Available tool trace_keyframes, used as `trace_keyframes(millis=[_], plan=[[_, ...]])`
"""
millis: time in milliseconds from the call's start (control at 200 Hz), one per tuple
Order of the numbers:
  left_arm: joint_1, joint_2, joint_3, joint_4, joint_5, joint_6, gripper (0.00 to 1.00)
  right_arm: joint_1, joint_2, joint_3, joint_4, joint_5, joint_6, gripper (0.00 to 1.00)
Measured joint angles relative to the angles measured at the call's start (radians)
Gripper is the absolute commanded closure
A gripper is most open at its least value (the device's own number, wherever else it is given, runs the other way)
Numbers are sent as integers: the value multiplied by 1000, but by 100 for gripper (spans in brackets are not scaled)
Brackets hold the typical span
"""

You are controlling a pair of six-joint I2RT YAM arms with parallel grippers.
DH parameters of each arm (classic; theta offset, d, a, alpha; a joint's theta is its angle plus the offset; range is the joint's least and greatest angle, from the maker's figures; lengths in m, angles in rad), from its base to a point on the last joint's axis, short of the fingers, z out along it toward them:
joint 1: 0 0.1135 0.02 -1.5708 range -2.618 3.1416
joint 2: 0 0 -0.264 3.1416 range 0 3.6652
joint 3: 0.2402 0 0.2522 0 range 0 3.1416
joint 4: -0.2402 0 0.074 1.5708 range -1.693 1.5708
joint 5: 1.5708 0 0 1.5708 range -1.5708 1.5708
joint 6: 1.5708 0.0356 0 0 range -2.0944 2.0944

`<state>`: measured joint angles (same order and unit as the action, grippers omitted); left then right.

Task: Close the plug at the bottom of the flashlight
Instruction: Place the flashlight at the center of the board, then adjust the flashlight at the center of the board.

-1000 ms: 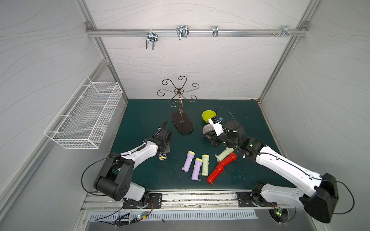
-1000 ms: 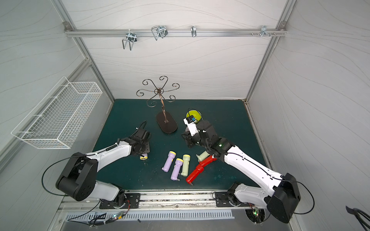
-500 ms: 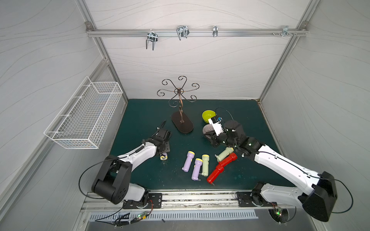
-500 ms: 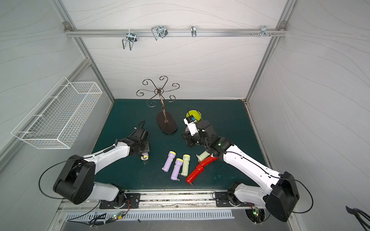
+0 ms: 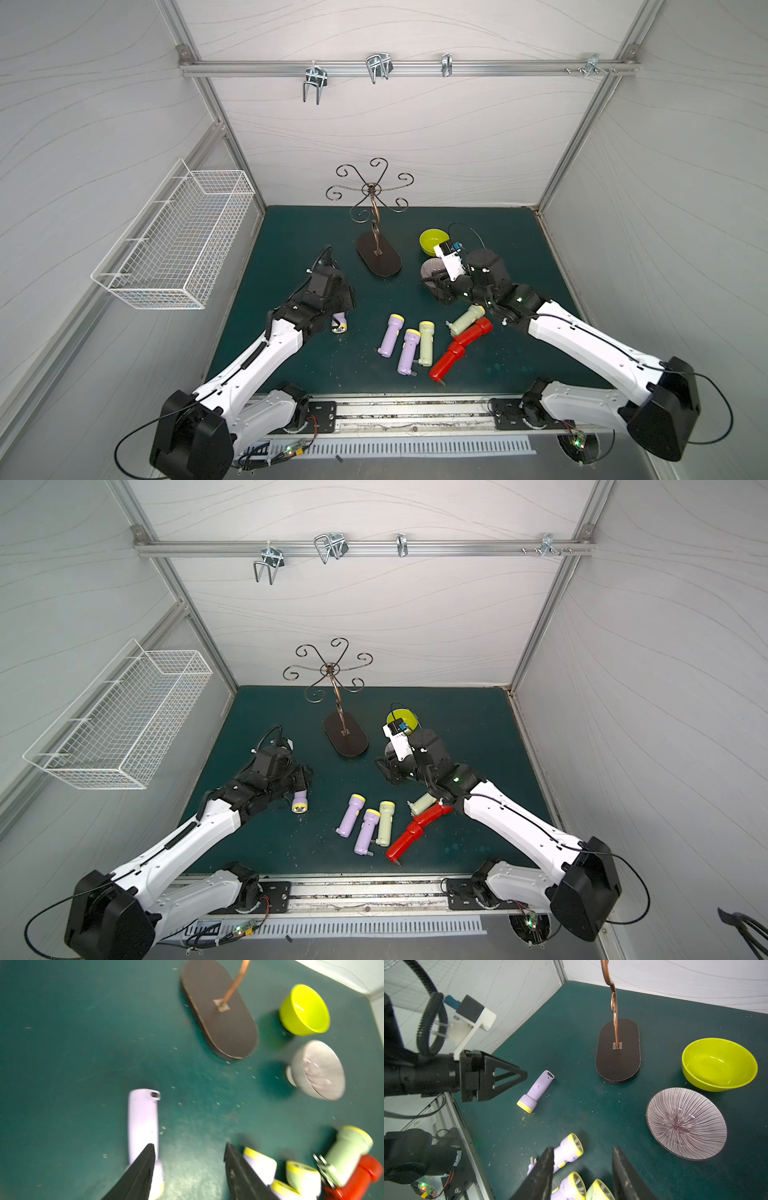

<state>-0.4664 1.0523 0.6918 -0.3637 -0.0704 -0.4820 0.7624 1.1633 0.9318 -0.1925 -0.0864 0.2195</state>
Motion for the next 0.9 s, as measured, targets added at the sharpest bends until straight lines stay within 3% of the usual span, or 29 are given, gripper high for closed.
trace_keyframes(millis=[195, 340, 540, 750, 901], plan=[[-145, 23, -29, 86, 101, 42, 41, -36, 0, 0, -8, 5, 21, 44], [-150, 47, -68, 139, 179, 55, 52, -57, 0, 0, -12, 8, 39, 69], [-179, 46, -68, 137, 249, 69, 62, -63, 35, 0, -14, -6, 54, 86], [-299, -28, -110, 127, 266, 39, 65, -50, 122, 16, -26, -45, 63, 90], [-357, -50, -177, 121, 265, -15, 66, 36, 190, 67, -36, -31, 43, 90]])
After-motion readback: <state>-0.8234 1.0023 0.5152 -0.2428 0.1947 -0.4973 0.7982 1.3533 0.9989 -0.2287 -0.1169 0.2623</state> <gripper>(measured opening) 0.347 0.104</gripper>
